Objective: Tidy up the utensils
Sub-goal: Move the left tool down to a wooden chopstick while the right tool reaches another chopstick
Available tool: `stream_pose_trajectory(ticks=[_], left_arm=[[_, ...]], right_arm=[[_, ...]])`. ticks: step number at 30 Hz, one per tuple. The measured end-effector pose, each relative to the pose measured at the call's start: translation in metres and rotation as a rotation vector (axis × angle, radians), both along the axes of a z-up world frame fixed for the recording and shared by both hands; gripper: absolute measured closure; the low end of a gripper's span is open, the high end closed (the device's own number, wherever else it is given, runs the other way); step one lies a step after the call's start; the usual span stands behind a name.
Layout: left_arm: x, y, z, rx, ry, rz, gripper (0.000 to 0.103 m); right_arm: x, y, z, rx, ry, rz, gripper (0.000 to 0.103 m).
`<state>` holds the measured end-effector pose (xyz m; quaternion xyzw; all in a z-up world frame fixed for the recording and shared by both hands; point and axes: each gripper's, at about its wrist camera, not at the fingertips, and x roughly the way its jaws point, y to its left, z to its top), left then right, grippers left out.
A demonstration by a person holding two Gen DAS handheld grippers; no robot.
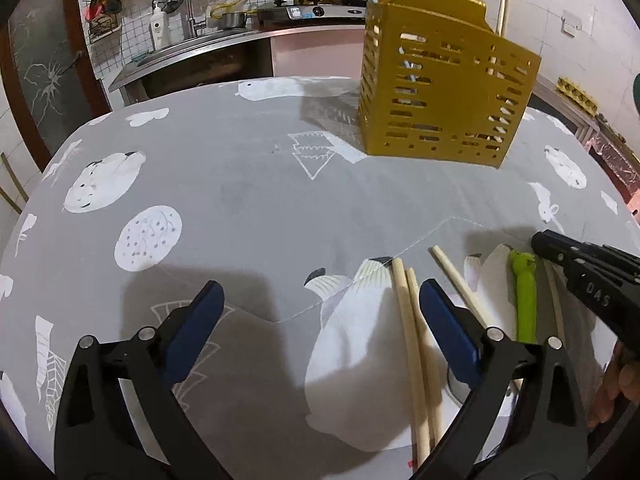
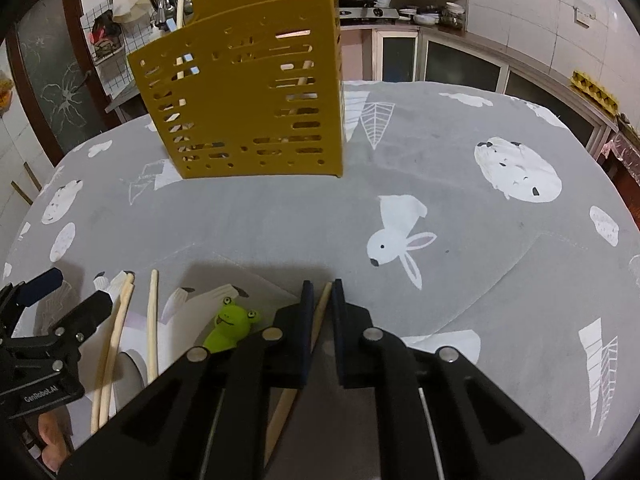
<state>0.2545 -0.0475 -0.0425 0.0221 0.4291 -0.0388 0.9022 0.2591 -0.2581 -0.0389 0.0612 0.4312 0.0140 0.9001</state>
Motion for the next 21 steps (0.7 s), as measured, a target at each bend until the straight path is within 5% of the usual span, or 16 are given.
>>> stream_pose_trajectory(ticks=[8, 21], left_arm=[[0.000, -0.002, -0.006, 0.007, 0.024, -0.012, 0.014], [0.001, -0.021, -0.007, 0.015, 0.048, -0.069, 0.047]], right_arm=[[-0.003, -0.003, -0.002, 0.017, -0.013, -0.010, 0.094], [-0.005, 0.009, -0.002, -0.036, -0.012, -0.051, 0.094]])
